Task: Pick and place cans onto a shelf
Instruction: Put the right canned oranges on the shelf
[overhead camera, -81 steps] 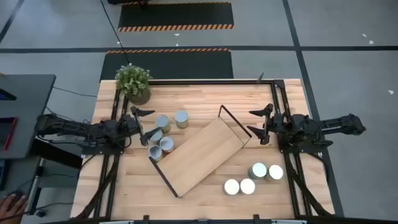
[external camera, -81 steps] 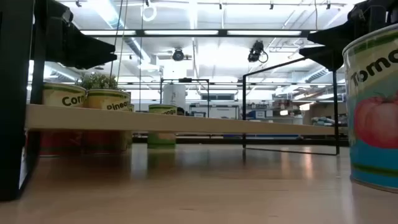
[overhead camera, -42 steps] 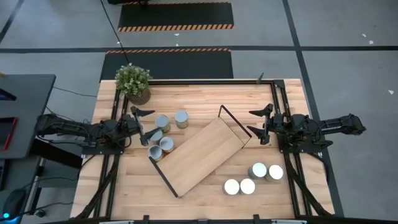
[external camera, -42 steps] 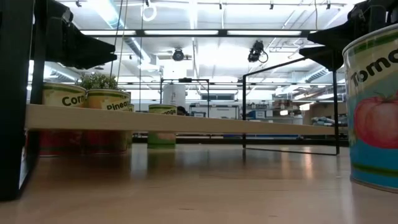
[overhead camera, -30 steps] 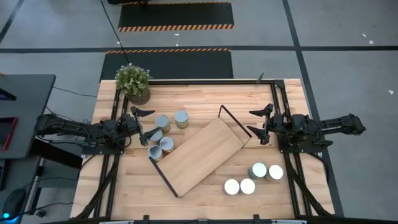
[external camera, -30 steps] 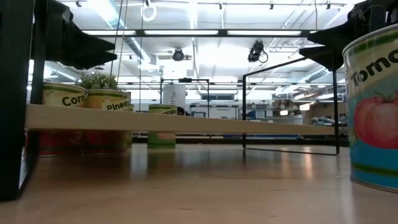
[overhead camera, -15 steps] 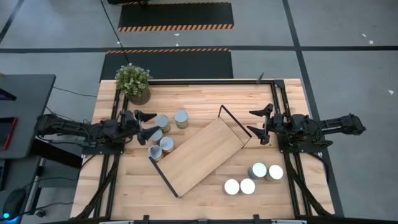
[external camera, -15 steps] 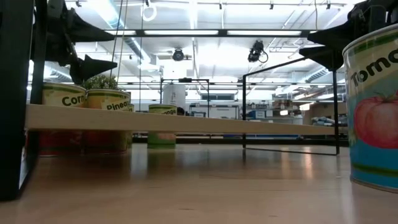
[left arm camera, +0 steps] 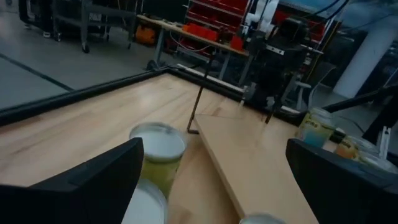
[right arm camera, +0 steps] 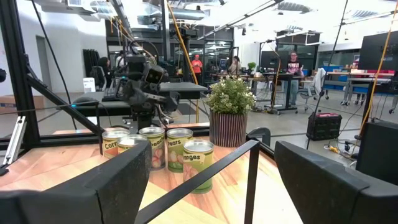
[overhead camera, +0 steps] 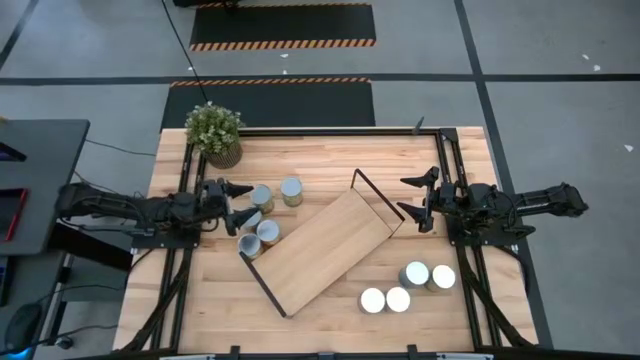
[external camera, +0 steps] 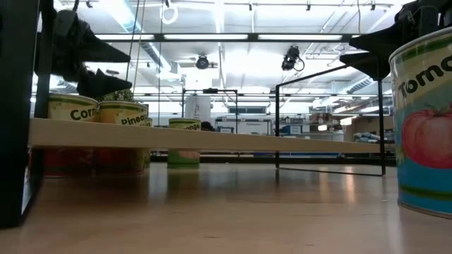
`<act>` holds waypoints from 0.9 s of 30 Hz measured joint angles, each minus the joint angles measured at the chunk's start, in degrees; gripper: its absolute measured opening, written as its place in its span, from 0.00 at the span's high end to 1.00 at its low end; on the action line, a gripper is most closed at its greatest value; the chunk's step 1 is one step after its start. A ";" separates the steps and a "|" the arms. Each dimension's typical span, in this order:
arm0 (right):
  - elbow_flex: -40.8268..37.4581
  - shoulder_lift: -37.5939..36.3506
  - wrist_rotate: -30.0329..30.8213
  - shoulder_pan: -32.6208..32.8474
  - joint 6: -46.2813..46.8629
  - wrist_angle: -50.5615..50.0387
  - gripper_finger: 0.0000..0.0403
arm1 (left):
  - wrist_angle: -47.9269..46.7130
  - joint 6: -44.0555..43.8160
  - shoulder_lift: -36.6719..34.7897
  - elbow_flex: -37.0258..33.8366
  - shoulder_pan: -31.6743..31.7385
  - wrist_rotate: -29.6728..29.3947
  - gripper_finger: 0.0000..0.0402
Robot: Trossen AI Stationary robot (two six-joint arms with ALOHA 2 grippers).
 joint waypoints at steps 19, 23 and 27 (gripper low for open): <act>0.00 -0.01 -0.01 0.00 -0.01 0.01 0.14 | -16.59 2.49 32.73 22.53 14.03 13.72 0.00; 0.00 -0.01 -0.01 0.00 -0.01 0.01 0.14 | -16.57 5.57 38.35 26.77 15.87 18.03 0.00; 0.00 0.00 -0.01 0.00 -0.01 0.01 0.14 | -18.99 8.98 43.45 32.13 16.63 18.43 0.00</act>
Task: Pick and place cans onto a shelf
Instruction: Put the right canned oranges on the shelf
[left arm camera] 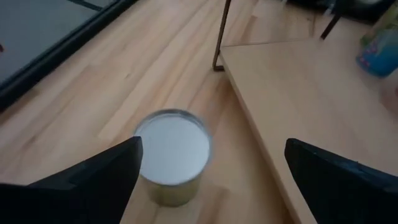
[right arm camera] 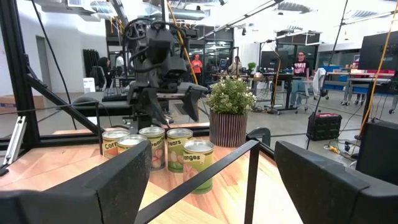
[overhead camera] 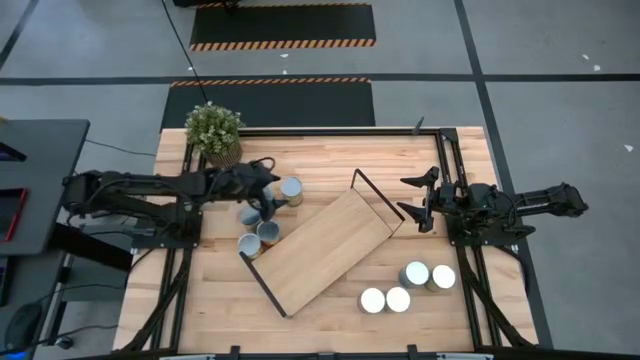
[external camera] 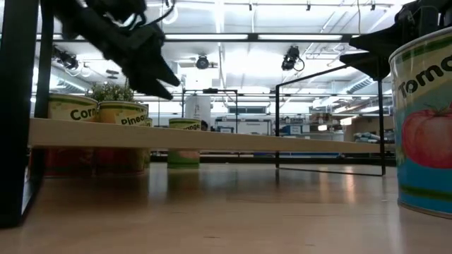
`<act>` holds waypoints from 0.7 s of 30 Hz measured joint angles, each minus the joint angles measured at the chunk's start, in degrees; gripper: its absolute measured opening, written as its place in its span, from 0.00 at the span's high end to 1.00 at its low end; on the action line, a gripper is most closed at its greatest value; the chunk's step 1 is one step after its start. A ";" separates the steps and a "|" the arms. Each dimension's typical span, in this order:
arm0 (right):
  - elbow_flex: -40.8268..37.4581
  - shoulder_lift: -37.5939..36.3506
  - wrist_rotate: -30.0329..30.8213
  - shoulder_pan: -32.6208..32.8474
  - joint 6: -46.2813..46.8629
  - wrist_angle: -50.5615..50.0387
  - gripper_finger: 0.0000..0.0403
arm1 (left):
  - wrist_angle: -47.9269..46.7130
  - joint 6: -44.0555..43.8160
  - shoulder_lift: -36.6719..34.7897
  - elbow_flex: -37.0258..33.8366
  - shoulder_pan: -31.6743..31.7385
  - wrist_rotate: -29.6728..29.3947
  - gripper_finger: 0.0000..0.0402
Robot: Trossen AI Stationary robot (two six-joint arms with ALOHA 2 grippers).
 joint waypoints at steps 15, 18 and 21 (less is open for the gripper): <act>0.00 0.02 0.01 0.00 0.00 0.00 0.14 | -29.15 6.03 20.60 23.24 1.69 -1.42 0.00; 0.00 0.02 0.01 -0.01 0.01 0.01 0.14 | -33.68 7.13 22.35 26.21 1.69 -2.58 0.00; 0.01 0.02 0.01 0.00 0.00 0.01 0.14 | -36.58 7.13 23.30 28.01 1.74 -2.86 0.00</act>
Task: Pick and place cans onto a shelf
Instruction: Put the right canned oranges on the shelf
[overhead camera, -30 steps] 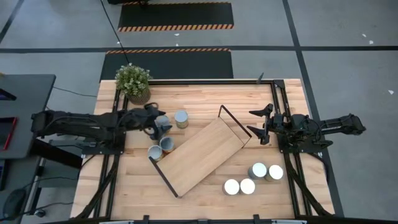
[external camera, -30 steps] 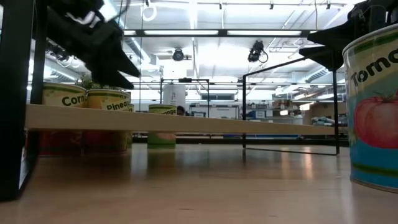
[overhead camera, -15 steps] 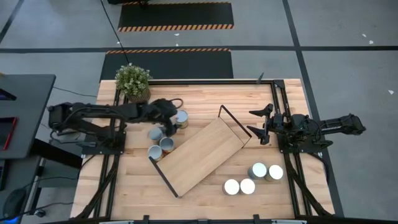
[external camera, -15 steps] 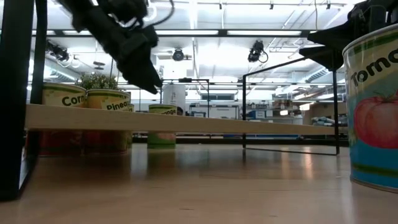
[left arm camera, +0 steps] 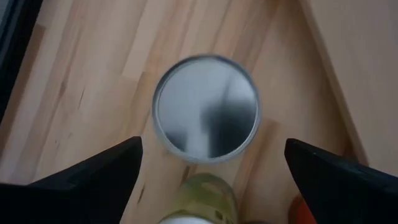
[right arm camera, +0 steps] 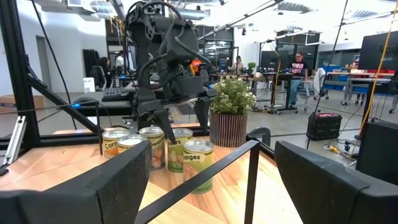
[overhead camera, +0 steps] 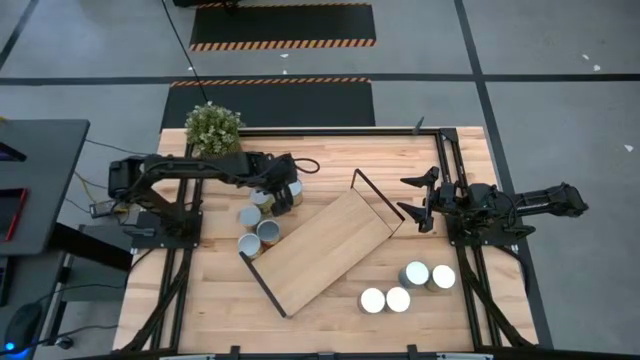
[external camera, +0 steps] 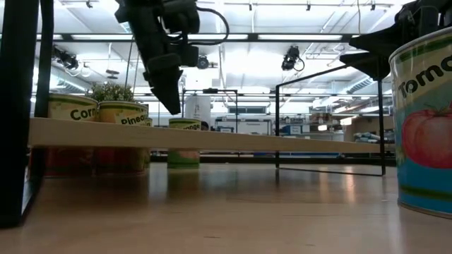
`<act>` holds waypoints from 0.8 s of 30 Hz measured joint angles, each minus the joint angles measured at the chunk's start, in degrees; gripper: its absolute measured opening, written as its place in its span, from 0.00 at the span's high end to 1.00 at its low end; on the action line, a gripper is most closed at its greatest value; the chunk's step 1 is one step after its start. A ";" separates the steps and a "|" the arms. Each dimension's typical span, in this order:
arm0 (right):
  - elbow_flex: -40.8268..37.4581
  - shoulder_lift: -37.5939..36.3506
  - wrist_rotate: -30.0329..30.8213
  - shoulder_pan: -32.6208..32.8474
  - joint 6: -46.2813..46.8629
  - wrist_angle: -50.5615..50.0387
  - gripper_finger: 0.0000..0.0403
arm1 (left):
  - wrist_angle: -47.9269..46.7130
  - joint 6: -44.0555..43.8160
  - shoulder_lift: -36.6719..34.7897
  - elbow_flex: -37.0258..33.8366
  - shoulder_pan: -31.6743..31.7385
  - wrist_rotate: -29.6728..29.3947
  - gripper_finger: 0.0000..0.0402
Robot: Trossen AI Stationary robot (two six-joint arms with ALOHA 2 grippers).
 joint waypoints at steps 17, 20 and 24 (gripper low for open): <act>-0.01 0.00 0.27 0.00 0.01 0.49 0.14 | 2.36 0.24 6.57 -1.54 3.69 5.26 0.00; -0.01 0.02 0.29 0.00 0.02 0.45 0.14 | 3.68 0.00 8.19 -1.55 4.05 6.74 0.00; -0.01 0.02 0.33 -0.01 0.00 0.47 0.14 | 5.38 -0.27 9.59 -1.55 4.15 7.11 0.01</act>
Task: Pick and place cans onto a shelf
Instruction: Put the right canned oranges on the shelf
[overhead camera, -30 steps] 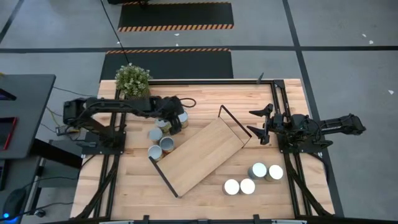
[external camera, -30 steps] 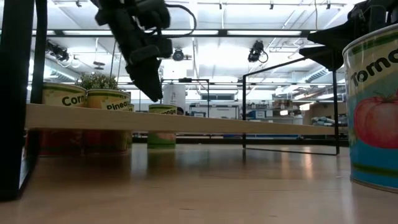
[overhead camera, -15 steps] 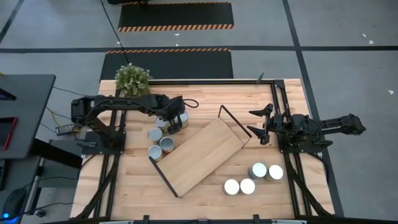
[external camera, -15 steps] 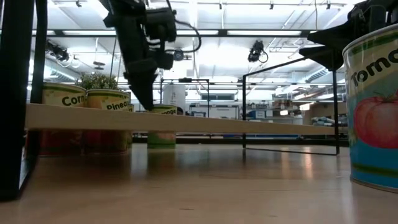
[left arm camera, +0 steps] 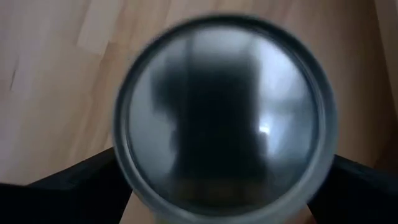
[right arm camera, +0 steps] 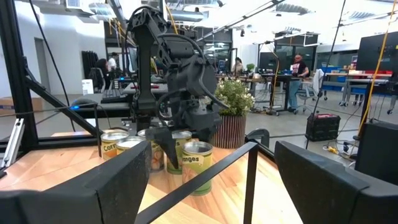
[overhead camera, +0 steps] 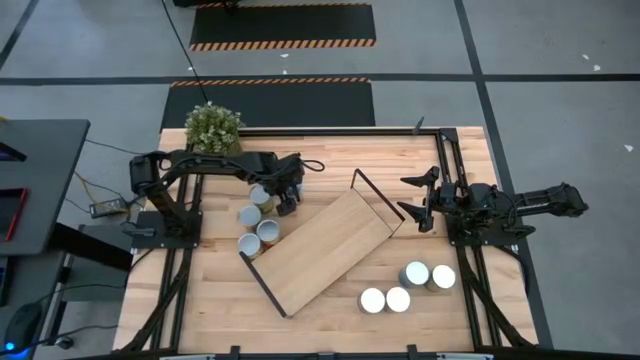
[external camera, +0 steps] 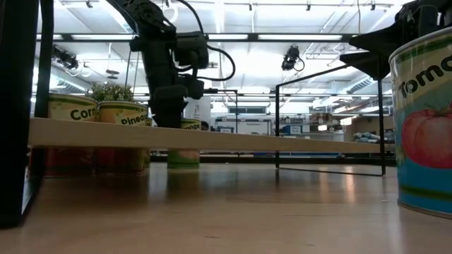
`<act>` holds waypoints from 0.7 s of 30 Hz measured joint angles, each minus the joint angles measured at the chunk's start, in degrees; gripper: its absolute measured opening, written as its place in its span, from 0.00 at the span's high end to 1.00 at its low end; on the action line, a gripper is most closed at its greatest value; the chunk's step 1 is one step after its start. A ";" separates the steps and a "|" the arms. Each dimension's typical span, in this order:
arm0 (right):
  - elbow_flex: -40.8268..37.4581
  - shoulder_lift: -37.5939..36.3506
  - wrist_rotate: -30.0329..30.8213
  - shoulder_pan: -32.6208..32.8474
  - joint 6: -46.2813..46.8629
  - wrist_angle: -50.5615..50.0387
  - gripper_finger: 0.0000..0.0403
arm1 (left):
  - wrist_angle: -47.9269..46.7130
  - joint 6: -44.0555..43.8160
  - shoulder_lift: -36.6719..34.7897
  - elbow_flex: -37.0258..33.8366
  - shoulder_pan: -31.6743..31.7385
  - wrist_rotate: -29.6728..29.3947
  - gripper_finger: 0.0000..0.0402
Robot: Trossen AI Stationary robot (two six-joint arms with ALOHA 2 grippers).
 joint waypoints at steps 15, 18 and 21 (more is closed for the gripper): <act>0.00 0.00 0.11 0.01 0.00 -0.02 0.14 | 1.28 -3.04 0.15 1.02 -0.02 -1.77 0.26; 0.02 0.01 0.11 0.01 0.00 -0.03 0.14 | 1.37 -2.53 0.15 3.38 -0.02 -1.93 0.27; 0.00 0.02 0.11 0.01 0.00 -0.02 0.14 | 0.04 -2.50 0.13 6.49 -0.02 -1.93 0.27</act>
